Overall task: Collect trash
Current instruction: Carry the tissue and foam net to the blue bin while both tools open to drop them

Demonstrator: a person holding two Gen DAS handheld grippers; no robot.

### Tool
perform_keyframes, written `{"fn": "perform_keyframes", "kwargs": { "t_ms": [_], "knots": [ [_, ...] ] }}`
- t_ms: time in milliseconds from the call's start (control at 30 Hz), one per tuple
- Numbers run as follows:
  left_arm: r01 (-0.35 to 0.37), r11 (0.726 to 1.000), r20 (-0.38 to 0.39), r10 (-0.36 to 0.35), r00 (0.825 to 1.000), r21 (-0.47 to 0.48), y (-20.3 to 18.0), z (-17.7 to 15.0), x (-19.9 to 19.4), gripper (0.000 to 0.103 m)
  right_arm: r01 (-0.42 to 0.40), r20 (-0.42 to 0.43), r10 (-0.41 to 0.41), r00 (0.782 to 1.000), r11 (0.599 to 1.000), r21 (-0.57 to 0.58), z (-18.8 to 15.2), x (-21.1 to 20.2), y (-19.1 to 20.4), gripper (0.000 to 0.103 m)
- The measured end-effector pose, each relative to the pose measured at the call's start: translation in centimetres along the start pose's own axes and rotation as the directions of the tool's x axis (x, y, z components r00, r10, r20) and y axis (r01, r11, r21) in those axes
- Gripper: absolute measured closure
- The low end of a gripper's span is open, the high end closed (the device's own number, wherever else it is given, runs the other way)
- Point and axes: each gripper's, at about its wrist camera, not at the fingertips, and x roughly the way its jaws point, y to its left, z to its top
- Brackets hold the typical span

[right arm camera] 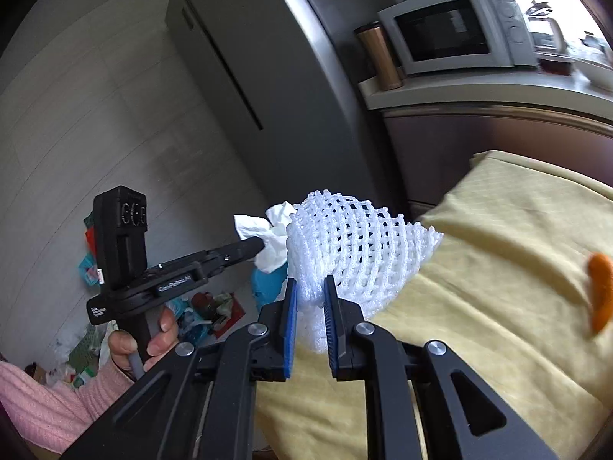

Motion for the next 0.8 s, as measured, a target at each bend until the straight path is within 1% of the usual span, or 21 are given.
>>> {"fn": "perform_keyframes", "kwargs": {
  "t_ms": [133, 333, 633, 800],
  "knots": [
    [-0.047, 0.998, -0.023, 0.046, 0.999, -0.048, 3.1, -0.5, 0.7, 0.100, -0.029, -0.044, 0.028, 0.999, 0.999, -0.032, 0.5, 2.7, 1.3, 0.091],
    [-0.089, 0.993, -0.049, 0.086, 0.995, -0.078, 6.1, -1.4, 1.5, 0.100, -0.056, -0.096, 0.051, 0.994, 0.997, -0.046, 1.5, 6.8, 2.5, 0.091],
    [-0.127, 0.985, -0.092, 0.116, 0.989, -0.118, 8.2, -2.3, 3.7, 0.100, -0.064, -0.175, 0.060, 0.983, 0.998, -0.021, 1.9, 11.6, 2.8, 0.090],
    [-0.139, 0.981, -0.121, 0.122, 0.985, -0.138, 9.0, -2.8, 5.2, 0.100, -0.046, -0.216, 0.042, 0.976, 0.999, -0.010, 1.7, 13.8, 2.6, 0.089]
  ]
}}
